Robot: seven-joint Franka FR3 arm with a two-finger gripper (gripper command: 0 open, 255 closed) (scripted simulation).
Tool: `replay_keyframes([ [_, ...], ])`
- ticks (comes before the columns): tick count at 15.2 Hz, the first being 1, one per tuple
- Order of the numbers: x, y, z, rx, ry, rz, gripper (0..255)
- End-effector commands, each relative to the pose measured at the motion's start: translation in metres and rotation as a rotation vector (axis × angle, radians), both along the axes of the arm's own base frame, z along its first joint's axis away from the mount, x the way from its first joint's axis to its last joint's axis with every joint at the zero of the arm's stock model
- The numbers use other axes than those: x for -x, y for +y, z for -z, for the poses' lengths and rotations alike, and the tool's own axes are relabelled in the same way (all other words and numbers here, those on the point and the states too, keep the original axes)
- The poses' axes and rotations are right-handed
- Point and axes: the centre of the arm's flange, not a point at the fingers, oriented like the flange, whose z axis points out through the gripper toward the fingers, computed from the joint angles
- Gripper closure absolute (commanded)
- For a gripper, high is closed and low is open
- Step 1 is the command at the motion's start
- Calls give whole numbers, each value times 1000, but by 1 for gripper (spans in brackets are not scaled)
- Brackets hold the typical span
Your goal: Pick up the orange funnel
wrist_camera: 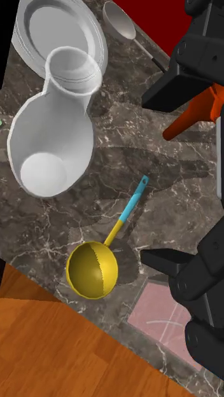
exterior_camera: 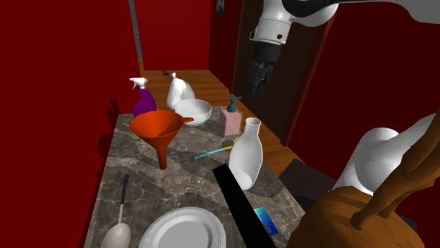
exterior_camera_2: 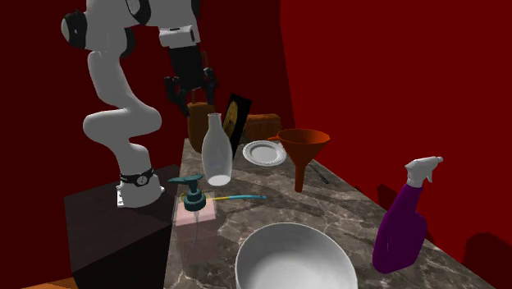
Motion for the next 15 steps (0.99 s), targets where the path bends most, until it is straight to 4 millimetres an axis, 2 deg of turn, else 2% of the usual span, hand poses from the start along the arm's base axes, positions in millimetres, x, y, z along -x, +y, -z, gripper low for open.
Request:
replay_keyframes([
  [1,-17,14,12,-34,6,8,0],
  [15,-144,109,73,-260,48,56,0],
])
